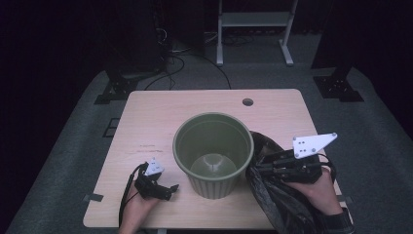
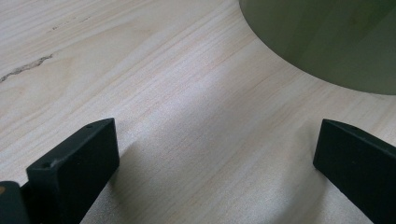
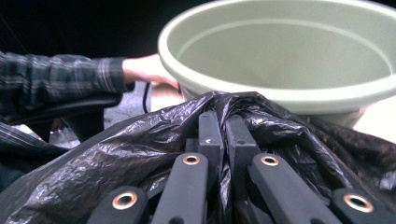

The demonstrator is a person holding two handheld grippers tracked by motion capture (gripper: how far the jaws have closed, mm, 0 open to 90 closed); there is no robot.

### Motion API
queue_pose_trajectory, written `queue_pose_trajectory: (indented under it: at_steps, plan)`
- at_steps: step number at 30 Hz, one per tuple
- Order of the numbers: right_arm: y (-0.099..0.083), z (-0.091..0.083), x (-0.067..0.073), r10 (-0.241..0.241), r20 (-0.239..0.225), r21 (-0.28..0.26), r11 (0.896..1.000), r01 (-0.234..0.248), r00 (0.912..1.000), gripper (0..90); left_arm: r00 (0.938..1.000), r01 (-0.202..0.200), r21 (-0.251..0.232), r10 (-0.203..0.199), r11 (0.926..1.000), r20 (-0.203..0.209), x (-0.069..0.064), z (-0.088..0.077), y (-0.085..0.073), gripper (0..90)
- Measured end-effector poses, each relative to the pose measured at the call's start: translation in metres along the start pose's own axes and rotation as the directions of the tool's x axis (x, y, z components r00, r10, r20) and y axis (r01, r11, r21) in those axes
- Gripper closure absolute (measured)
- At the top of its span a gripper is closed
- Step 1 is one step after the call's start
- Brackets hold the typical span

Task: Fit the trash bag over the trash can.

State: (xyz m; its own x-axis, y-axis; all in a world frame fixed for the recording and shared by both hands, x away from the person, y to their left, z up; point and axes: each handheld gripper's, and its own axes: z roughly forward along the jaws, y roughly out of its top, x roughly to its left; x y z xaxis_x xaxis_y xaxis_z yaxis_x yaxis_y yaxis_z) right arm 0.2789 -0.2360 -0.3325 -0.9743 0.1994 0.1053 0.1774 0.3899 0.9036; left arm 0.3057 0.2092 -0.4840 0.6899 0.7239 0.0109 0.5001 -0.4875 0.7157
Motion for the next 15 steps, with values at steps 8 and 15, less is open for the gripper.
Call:
queue_pose_trajectory:
  at_steps: [8,15]
  plan:
    - [0.024,-0.003,0.000,-0.028,-0.025,-0.046,0.999,0.027,0.9993,87.0,1.0000,0.000,0.000,0.000,1.0000,0.000,0.000,0.000,0.000,0.0]
    - [0.046,0.004,-0.003,-0.050,-0.027,-0.052,0.997,0.049,0.9984,87.1,1.0000,0.000,0.000,0.000,1.0000,0.000,0.000,0.000,0.000,0.0]
